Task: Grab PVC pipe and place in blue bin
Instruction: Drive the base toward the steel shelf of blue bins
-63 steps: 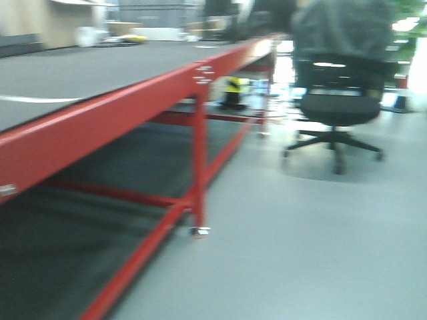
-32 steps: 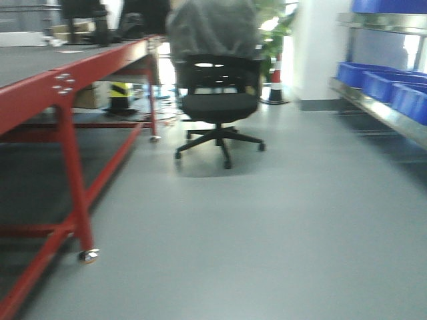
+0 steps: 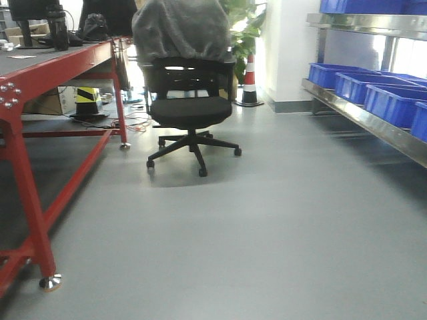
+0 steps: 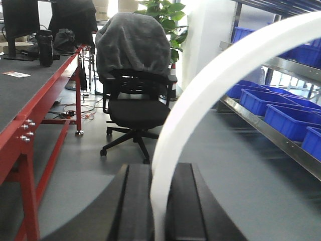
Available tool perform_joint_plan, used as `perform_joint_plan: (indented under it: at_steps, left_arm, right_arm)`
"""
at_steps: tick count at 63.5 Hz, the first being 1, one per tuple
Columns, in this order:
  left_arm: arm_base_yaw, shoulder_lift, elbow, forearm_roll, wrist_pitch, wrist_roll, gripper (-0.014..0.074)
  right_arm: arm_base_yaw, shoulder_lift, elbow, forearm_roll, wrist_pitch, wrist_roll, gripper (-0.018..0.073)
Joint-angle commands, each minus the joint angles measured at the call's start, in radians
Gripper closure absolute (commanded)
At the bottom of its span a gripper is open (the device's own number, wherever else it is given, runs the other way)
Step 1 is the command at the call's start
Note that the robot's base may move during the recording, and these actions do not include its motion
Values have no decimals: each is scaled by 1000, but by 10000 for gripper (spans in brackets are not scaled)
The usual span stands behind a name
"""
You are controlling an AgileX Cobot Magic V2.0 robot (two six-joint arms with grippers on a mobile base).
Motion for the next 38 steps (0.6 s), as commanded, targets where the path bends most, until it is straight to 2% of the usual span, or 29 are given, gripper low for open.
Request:
perform_joint_plan:
  at_steps: [1,38]
  left_arm:
    - [2,-4,-1,0,-33,1,707]
    - [2,-4,-1,0,-34,1,707]
  right_arm:
    - [-2,-3,2,-11,-30,-8,727]
    - [-2,-3,2,-11,-32,-8,727]
